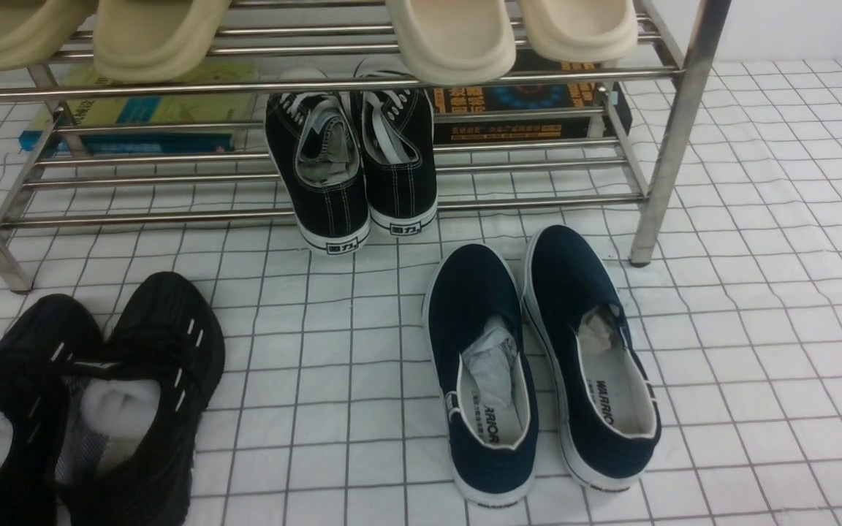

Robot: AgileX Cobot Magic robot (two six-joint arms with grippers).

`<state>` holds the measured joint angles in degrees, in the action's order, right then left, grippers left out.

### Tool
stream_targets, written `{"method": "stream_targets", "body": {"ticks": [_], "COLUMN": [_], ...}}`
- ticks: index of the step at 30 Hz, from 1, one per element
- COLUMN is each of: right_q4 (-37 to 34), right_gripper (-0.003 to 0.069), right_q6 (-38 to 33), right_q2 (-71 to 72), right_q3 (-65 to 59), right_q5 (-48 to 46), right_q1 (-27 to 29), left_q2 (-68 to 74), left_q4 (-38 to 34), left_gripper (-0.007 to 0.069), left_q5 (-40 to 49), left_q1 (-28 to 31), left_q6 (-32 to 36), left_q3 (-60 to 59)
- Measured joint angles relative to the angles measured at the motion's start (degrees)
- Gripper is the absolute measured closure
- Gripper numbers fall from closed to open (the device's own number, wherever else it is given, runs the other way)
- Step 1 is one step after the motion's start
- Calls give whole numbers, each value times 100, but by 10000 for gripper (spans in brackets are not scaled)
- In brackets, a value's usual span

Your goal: Take the shoes off the shelf with your hand from the white checkered tablecloth.

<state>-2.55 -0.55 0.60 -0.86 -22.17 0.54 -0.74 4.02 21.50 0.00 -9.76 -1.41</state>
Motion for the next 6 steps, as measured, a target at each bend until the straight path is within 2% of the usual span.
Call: {"method": "stream_targets", "body": {"ticks": [6], "right_q4": [0], "right_gripper": [420], "right_q6": [0], "right_q2": [0], "right_q3": [0], "right_q5": [0], "right_q1": [0], "left_q2": [0], "left_q4": [0], "left_gripper": [554], "left_q5": [5], "left_q1": [0], "left_q6": [0], "left_q3": [0]}}
